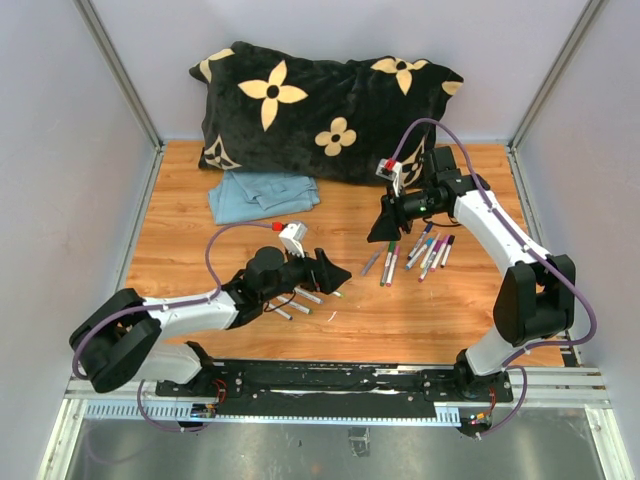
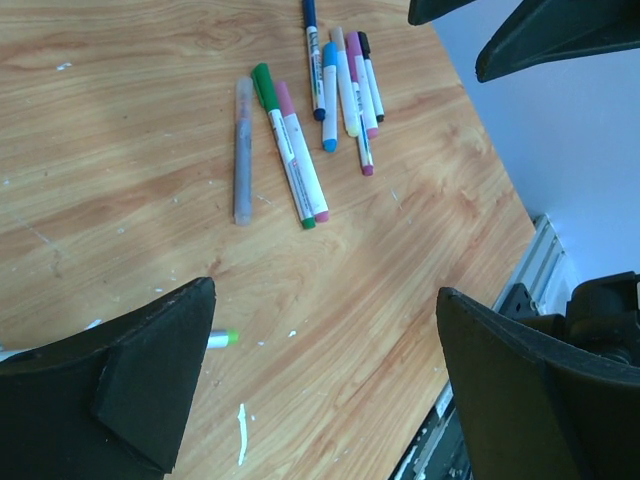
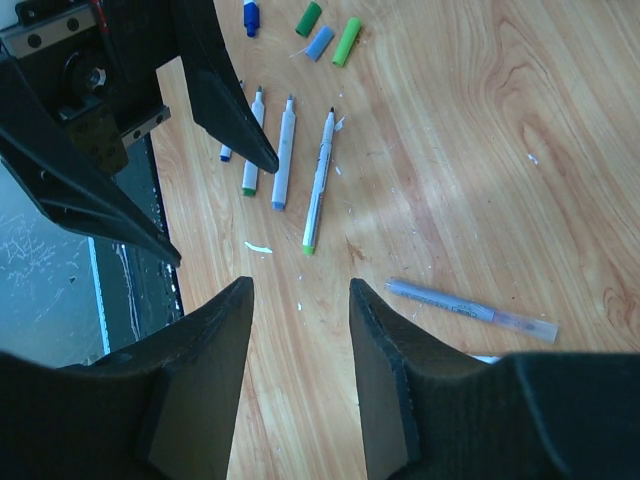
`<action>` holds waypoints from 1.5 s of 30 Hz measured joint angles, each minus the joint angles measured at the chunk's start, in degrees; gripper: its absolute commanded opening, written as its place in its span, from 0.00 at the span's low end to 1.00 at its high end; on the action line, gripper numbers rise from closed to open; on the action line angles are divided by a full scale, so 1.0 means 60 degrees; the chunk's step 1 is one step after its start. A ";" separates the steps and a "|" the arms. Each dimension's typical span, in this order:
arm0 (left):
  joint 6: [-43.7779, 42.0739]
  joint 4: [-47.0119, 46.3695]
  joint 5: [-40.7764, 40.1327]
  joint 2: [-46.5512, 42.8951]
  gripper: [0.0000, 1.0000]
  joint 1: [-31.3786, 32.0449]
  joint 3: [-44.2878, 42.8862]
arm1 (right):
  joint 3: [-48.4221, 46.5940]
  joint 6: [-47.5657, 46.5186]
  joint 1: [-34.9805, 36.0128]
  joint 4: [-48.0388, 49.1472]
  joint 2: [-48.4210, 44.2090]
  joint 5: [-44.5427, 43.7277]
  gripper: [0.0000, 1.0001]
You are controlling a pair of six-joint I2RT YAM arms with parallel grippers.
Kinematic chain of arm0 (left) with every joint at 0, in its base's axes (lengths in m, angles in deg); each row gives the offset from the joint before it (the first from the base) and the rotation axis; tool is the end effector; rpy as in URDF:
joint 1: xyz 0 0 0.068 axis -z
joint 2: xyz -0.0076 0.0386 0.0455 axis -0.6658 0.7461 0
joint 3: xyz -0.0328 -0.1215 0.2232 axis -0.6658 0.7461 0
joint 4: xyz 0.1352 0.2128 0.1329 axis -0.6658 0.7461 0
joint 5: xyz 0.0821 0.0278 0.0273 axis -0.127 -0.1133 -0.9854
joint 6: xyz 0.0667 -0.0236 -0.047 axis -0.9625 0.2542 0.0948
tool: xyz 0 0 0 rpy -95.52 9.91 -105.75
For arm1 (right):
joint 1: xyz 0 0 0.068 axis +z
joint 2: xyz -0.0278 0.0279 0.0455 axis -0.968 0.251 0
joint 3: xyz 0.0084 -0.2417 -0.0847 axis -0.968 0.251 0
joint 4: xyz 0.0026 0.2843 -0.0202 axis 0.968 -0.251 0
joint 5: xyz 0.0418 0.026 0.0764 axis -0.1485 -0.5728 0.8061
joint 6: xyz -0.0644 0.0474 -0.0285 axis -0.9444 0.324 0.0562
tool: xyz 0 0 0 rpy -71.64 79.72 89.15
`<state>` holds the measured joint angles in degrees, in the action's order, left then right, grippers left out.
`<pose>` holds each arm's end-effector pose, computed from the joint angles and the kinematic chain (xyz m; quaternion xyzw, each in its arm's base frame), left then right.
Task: Open the pen caps
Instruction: Pick up the pen from the center of the board.
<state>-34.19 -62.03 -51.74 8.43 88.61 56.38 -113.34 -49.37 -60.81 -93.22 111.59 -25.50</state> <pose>0.2123 -0.2352 0.1545 0.0864 0.7753 -0.4426 0.4422 0.3389 0.1547 0.2562 -0.4073 0.7384 0.4501 0.2937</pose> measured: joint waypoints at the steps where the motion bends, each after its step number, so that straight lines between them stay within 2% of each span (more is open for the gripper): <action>1: -0.0036 0.0022 -0.0051 0.0091 0.95 0.0066 -0.0084 | 0.0000 0.0000 -0.0004 0.0000 0.0000 0.0004 0.45; 19: -0.0619 0.1104 -0.1122 0.1490 0.92 0.0962 -0.1446 | 0.0000 0.0000 -0.0233 0.0000 -0.0004 0.0022 0.45; 45: -0.0845 0.2634 -0.1891 0.2495 0.88 0.1082 -0.2616 | 0.0000 0.0007 -0.0455 0.0004 -0.0007 0.0022 0.45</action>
<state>-39.26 -46.23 -63.09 23.40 95.11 40.68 -113.34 -49.33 -63.54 -93.19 111.54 -25.37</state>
